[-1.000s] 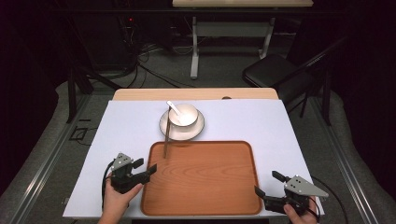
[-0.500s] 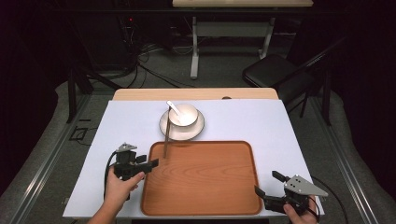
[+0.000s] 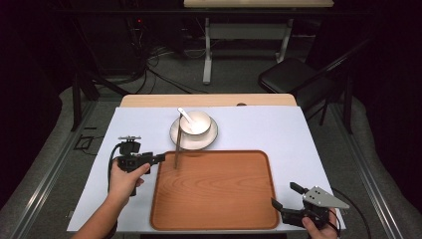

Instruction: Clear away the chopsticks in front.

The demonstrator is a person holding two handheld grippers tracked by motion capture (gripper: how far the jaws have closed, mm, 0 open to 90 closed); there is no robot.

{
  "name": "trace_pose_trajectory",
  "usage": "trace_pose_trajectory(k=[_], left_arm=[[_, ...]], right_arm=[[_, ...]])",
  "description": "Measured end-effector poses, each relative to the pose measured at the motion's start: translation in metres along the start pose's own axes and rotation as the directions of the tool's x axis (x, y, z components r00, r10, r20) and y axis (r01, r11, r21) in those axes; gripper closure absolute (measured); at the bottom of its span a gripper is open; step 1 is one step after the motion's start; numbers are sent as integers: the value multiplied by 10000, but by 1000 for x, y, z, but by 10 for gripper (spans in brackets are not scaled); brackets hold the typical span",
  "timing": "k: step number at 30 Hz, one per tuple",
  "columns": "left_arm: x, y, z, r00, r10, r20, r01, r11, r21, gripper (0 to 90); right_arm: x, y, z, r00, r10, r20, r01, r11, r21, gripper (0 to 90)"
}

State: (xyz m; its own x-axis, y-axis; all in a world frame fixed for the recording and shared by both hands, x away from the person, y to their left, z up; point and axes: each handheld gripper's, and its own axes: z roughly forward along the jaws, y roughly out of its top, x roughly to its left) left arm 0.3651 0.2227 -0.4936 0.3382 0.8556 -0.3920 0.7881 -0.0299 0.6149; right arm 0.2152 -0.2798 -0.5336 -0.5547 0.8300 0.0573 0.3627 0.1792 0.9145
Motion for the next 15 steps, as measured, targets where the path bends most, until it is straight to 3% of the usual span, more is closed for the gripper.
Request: trace_pose_trajectory(k=[6,15], left_arm=[[5,16,1,9996,-253,-129,254,9996,125,386],[10,42,7,9942,-1076,-38,1077,9937,316,390]], right_arm=[[0,0,0,10000,16,-14,-16,10000,4,148],[0,0,0,10000,-9,2,9,10000,-11,148]])
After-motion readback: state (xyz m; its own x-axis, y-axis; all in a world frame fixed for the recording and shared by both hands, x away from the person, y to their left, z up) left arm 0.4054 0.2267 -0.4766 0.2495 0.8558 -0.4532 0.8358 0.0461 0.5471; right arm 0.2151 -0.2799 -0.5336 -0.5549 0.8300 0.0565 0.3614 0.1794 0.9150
